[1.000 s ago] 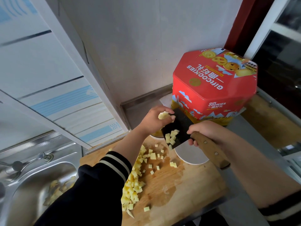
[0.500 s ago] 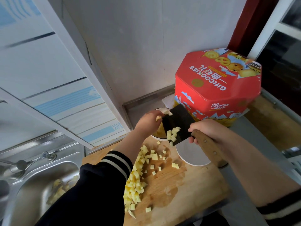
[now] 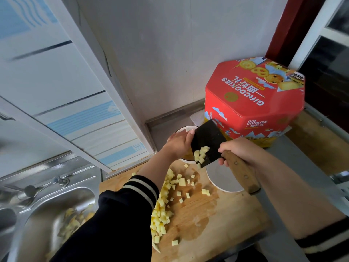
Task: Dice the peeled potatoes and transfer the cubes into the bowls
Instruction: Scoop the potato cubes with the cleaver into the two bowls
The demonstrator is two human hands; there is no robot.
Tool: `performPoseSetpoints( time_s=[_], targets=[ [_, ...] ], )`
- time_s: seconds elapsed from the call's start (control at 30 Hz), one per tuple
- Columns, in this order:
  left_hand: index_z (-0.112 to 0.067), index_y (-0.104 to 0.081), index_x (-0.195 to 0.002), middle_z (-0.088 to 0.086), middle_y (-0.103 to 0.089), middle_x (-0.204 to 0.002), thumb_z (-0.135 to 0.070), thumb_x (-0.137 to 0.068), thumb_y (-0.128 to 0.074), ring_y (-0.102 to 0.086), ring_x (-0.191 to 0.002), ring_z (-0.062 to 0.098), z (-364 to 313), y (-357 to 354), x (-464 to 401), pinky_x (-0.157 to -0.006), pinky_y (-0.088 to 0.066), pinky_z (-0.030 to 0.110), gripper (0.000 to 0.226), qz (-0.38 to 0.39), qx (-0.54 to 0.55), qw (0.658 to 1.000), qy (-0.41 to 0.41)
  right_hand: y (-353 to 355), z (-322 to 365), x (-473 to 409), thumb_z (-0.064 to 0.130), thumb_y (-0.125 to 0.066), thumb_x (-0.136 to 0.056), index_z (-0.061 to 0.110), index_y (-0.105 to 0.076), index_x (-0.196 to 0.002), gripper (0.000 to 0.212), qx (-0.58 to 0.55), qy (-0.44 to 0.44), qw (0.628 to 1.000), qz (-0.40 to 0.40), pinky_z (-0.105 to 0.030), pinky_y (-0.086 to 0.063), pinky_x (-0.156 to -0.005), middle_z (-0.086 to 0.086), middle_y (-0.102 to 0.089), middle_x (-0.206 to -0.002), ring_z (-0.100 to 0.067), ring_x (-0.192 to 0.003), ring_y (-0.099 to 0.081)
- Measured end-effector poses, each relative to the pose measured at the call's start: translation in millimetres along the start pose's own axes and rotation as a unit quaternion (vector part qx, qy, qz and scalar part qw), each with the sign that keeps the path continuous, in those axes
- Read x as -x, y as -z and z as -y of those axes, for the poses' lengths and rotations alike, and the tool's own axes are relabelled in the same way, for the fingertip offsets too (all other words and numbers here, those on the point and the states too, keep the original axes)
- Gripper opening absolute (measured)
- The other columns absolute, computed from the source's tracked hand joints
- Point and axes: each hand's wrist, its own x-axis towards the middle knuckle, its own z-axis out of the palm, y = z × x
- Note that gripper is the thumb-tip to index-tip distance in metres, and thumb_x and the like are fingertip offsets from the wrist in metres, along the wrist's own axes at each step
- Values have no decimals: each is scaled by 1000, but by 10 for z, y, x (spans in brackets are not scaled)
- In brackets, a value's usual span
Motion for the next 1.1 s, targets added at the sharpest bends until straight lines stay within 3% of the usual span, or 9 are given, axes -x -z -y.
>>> performPoseSetpoints(
  time_s=[0.1,0.17,0.27,0.3,0.4,0.5,0.67,0.87,1.1],
  targets=[
    [-13,-55,-131,12,-57,-130,-47,-104,-12,-51,-121,26,45,28,77,-102,-34,37,61,-46,48,998,25,39,-10,20,15,-53,-95,4,-55,-84,15,-11,4,1000,-4,-16,-41,-38,-9,-65,-63,-9,-44,-53],
    [-20,-56,-131,2,-57,-134,-46,-105,-18,-48,-124,13,13,68,191,-105,-33,34,53,-98,72,992,-40,42,-2,26,17,-53,-95,4,-55,-86,16,-15,-2,1000,-7,-17,-41,-39,-8,-65,-62,-10,-46,-53],
    [-28,-60,-125,-16,-56,-126,-44,-105,-26,-44,-118,-9,-127,112,393,-102,-32,15,42,-79,118,978,-156,17,49,26,20,-51,-98,3,-55,-90,19,-11,-27,1000,-7,-18,-41,-40,-6,-62,-60,-9,-46,-52],
    [-25,-61,-122,-15,-57,-122,-42,-105,-29,-46,-118,-5,-164,99,432,-100,-34,13,40,-61,131,973,-180,6,66,19,21,-51,-98,3,-56,-89,21,-8,-32,999,-8,-20,-42,-42,-5,-62,-60,-10,-47,-52],
    [-19,-59,-120,-6,-54,-118,-41,-102,-39,-49,-115,9,-180,0,468,-102,-40,28,34,-40,91,966,-239,-58,66,-28,17,-51,-97,4,-58,-85,19,-19,-3,1000,-10,-21,-45,-46,-6,-62,-64,-11,-49,-56],
    [-21,-57,-117,-8,-50,-116,-37,-101,-44,-45,-112,9,-110,-42,380,-100,-40,31,26,-71,40,969,-232,-106,30,-103,14,-54,-93,3,-59,-86,14,-61,15,998,-17,-16,-44,-39,-7,-63,-62,-9,-40,-57],
    [-25,-51,-107,-12,-43,-113,-31,-103,-41,-36,-106,5,-53,-50,211,-96,-34,27,12,-79,10,980,-184,-155,67,-73,18,-56,-94,4,-57,-90,15,-50,2,998,-29,-17,-44,-41,-9,-65,-69,-9,-40,-56],
    [-21,-49,-111,-9,-38,-108,-37,-105,-30,-32,-98,9,77,-149,14,-94,-36,33,26,-113,-77,981,-139,-160,16,-44,16,-55,-93,6,-53,-87,12,0,65,996,-62,-23,-44,-51,-11,-66,-65,-11,-42,-56],
    [-19,-54,-123,3,-48,-130,-31,-103,-36,-40,-118,23,96,-188,-136,-102,-33,34,30,-107,-211,971,-34,-93,-159,-13,10,-54,-88,3,-49,-79,12,78,162,980,-85,-29,-48,-58,-20,-64,-68,-14,-47,-58]
  ],
)
